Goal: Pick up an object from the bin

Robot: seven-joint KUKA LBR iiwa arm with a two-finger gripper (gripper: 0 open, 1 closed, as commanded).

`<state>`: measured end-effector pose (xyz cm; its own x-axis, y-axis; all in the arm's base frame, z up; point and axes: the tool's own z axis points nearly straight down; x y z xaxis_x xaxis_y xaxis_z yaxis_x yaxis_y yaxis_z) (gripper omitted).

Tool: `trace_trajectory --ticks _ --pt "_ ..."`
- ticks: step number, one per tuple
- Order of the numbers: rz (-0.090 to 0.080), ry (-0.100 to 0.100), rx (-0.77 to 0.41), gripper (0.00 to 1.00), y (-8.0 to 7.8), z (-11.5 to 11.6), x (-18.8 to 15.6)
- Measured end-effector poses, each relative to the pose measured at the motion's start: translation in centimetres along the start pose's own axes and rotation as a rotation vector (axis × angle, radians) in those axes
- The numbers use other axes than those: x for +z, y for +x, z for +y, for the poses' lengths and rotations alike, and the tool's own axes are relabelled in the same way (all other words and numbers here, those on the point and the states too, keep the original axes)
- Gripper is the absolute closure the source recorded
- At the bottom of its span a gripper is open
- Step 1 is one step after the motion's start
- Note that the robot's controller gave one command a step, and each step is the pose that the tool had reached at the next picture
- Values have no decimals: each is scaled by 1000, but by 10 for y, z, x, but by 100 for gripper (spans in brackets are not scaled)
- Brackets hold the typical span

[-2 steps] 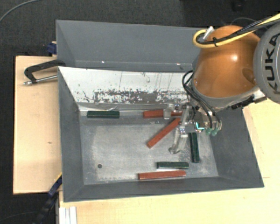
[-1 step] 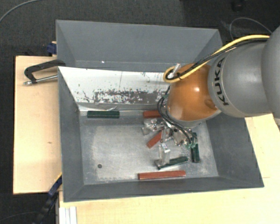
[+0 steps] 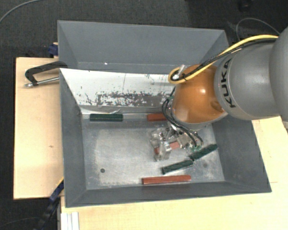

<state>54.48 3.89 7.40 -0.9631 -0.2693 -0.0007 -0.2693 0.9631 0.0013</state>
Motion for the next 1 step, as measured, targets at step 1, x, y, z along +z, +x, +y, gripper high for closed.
trace_trajectory --ticks 1 --pt "-13 4 -108 100 11 -6 -150"
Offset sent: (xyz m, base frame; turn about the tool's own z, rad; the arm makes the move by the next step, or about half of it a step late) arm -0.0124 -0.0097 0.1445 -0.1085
